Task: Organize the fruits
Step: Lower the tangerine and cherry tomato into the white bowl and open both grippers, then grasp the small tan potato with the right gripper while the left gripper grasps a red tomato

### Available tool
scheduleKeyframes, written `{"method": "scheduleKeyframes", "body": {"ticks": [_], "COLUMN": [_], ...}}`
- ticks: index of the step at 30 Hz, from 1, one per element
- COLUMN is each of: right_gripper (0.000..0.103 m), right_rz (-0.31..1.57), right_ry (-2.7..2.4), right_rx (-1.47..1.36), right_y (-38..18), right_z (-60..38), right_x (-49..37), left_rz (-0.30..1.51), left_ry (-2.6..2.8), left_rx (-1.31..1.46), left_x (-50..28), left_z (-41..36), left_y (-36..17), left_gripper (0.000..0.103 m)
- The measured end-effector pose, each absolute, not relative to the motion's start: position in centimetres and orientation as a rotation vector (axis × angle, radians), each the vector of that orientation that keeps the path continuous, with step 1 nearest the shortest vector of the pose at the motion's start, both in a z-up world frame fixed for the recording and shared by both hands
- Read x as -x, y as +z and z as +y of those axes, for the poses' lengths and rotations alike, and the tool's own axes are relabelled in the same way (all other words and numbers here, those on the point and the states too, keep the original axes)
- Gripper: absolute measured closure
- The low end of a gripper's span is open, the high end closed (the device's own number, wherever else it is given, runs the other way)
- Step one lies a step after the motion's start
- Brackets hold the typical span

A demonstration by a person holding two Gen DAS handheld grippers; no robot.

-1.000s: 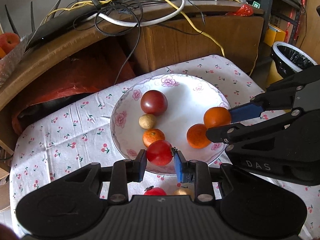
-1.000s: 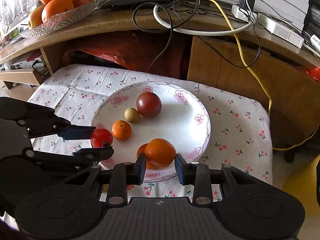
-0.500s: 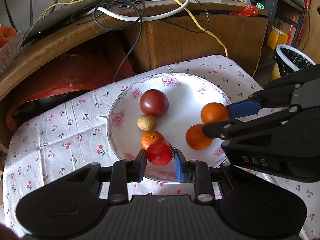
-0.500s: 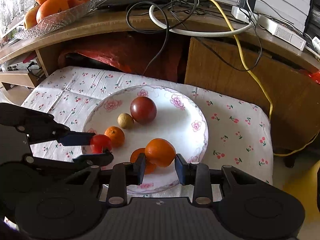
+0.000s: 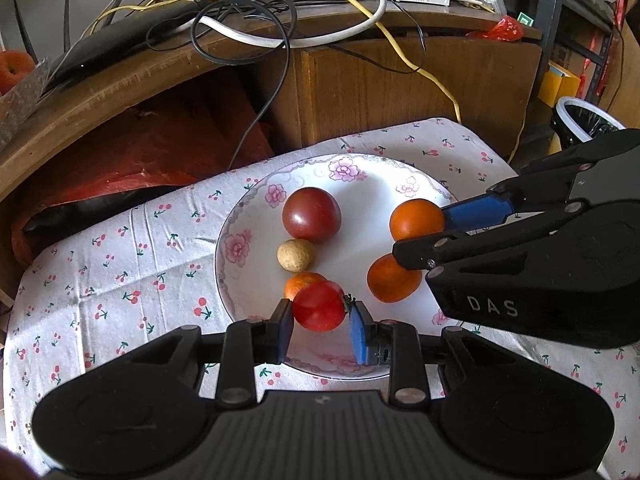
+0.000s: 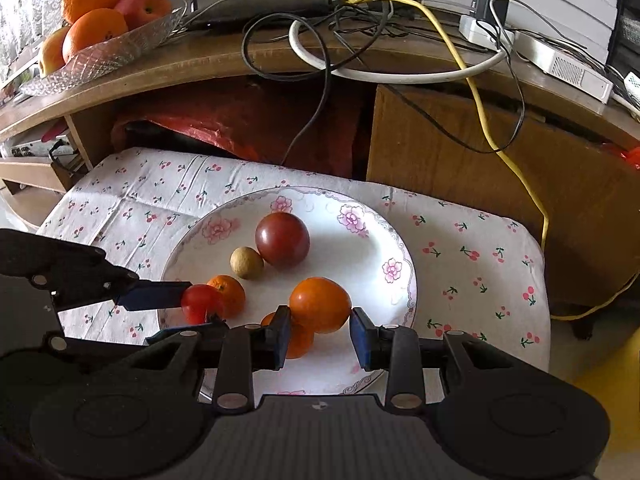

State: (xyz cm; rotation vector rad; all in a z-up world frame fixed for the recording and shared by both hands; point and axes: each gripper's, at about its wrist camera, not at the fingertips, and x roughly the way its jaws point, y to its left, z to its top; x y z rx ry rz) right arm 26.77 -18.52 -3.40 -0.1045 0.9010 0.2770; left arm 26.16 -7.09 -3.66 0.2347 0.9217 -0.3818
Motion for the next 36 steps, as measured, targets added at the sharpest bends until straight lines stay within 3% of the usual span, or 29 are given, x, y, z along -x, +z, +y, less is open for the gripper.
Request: {"method": "scheduleKeyframes", "body": {"ticks": [15,36], "right_gripper": [0.073,0.072], "right_rz": [0.896,0.890], "right_ry": [0.263,0.245], "right_rx": [0.084,0.076], "right_y": [-3.4,-1.1], "right_z": [-18.6,-18.7], "right_x": [-26.8,-22.2], "left_rz": [0.898,0.866], "left_ry": [-0.386,-0.420], "left_rx": [-0.237,-0.216], "left_x": [-25.9,-23.2], "left_z": [-7.4,-5.1], "left_y": [-3.1,-0.3], "left_gripper": [0.058,0.057]}}
